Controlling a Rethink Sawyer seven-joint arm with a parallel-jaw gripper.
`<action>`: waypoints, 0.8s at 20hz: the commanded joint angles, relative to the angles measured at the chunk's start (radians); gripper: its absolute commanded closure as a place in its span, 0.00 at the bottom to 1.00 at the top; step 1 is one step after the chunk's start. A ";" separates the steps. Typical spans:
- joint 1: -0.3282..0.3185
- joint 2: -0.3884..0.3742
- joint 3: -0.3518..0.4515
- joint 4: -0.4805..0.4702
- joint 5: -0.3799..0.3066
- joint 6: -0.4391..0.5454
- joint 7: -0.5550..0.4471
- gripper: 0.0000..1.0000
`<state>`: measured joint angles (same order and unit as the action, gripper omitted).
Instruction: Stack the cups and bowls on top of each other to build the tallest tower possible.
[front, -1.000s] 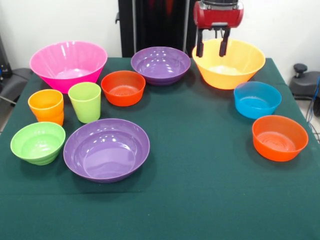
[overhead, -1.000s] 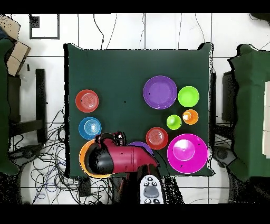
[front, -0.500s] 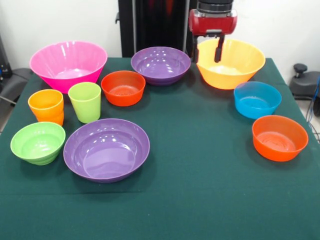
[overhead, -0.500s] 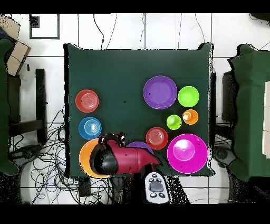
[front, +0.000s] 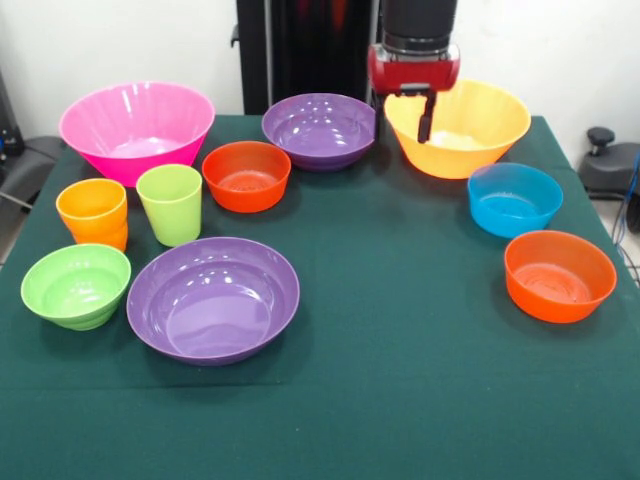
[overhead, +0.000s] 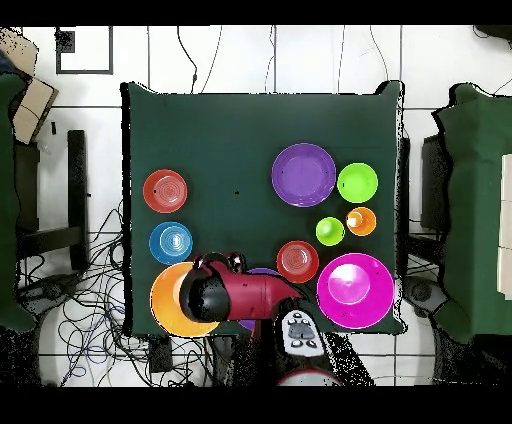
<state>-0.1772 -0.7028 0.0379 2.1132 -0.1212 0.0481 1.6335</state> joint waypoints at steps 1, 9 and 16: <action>0.050 0.186 0.033 -0.158 -0.001 -0.085 0.138 0.00; 0.101 0.201 -0.001 -0.149 0.002 -0.133 0.163 0.00; 0.080 0.190 0.010 -0.122 -0.009 -0.146 0.159 0.00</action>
<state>-0.0938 -0.5254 0.0120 2.0381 -0.1206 -0.0584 1.6346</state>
